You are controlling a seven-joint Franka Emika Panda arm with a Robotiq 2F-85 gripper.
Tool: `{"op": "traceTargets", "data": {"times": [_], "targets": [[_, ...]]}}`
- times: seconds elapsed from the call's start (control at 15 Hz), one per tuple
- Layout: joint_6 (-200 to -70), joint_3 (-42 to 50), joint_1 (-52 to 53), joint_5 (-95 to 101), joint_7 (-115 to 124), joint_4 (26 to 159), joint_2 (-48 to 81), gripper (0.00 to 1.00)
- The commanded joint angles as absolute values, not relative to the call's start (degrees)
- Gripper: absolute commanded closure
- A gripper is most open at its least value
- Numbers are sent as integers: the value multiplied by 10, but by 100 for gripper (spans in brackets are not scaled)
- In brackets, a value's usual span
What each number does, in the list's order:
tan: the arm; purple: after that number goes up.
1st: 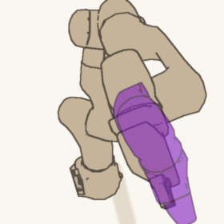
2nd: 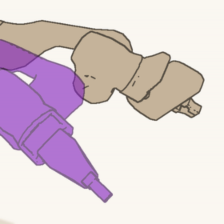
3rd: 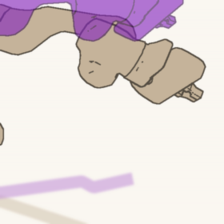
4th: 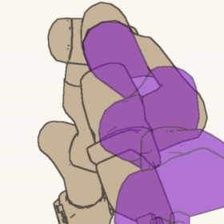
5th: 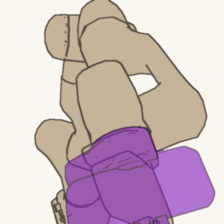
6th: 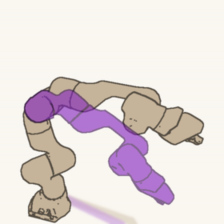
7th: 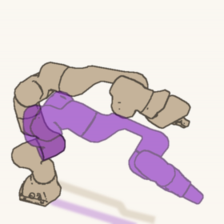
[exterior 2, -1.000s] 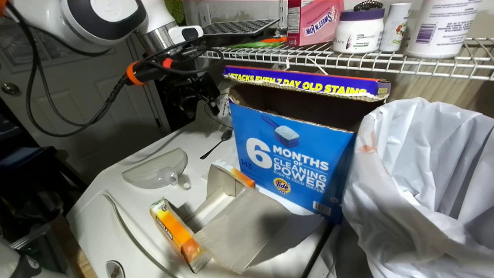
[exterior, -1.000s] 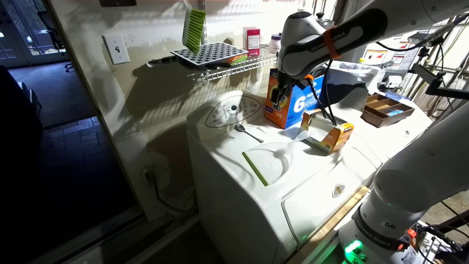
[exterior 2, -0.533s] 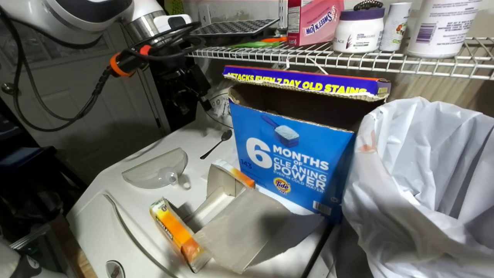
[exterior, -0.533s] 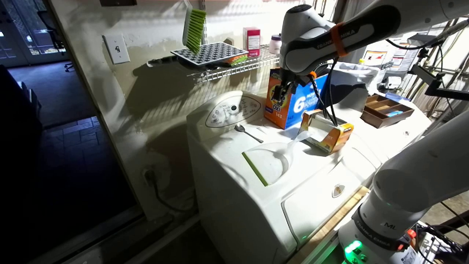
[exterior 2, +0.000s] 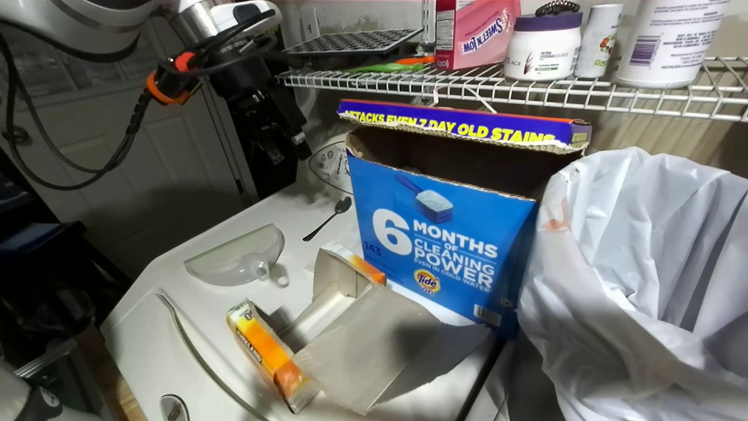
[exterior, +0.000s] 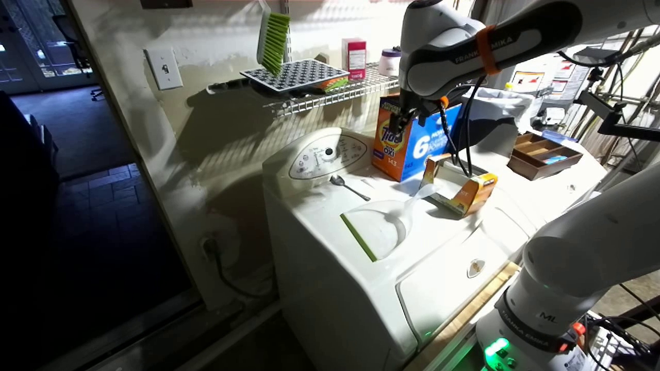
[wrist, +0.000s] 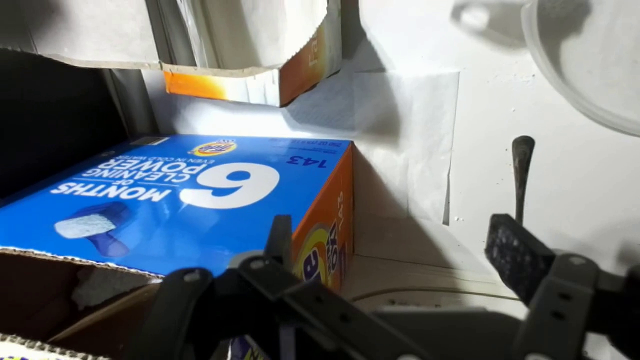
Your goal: Remove one paper towel from the orange box
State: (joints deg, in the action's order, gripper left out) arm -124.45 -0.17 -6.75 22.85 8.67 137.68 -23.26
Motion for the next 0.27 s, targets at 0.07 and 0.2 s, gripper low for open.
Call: {"op": "traceTargets", "data": {"times": [0.07, 0.2], "targets": [[-1234, -3, -66, 227, 83, 1376, -240, 0], [-1230, -3, -65, 227, 83, 1377, -245, 0]]}}
